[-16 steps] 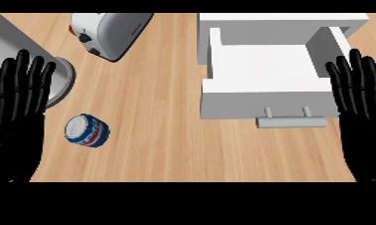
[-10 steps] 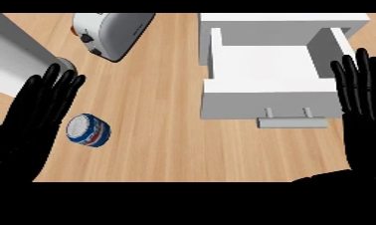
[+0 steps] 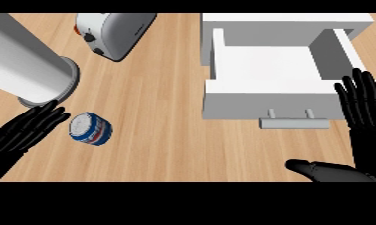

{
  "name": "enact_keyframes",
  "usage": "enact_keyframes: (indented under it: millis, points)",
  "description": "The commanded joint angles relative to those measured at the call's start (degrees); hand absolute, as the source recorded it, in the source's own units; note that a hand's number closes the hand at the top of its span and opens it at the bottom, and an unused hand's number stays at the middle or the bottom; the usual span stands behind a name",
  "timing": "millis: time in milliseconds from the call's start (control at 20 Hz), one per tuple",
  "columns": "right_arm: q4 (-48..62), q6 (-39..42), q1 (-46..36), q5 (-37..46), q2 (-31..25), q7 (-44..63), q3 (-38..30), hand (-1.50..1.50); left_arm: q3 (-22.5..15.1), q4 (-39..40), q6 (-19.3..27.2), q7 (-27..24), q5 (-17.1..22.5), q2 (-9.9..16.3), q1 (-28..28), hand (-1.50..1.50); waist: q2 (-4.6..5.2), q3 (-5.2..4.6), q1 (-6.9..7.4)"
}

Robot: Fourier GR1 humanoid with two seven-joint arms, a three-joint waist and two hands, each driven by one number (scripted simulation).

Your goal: Pick up the can, place it into the drawer and close the drawer

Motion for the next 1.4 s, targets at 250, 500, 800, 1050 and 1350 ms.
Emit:
enact_keyframes:
  millis: [250,500,800,1050,1350]
  points:
    - [1.1,2.6,2.9,-2.1,0.3,-1.4,-2.2,-1.50,7.9,8.2,-8.4,4.4,9.0,4.1,-0.9,-1.50,0.03,0.05,-0.21]
    - [-2.6,4.1,5.6,-1.8,0.3,-1.5,-2.3,-1.50,11.4,8.1,-7.6,8.9,14.7,4.8,-0.9,-1.50,-0.02,0.05,-0.22]
    - [-4.6,6.2,8.5,-4.6,0.4,-1.6,-5.1,-1.50,11.3,13.7,-11.8,6.2,5.0,-0.8,-3.8,-1.50,-0.01,0.02,-0.36]
    - [-0.1,7.9,9.6,-2.8,0.7,-6.9,-5.8,-1.50,7.9,17.0,-10.7,4.7,-4.2,-6.4,-8.1,-1.50,0.04,0.03,-0.50]
    - [-0.9,8.2,8.6,-2.4,1.3,-5.2,-6.2,-1.50,9.2,23.7,-14.7,-1.8,-11.7,-9.1,-9.0,-1.50,0.03,0.01,-0.39]
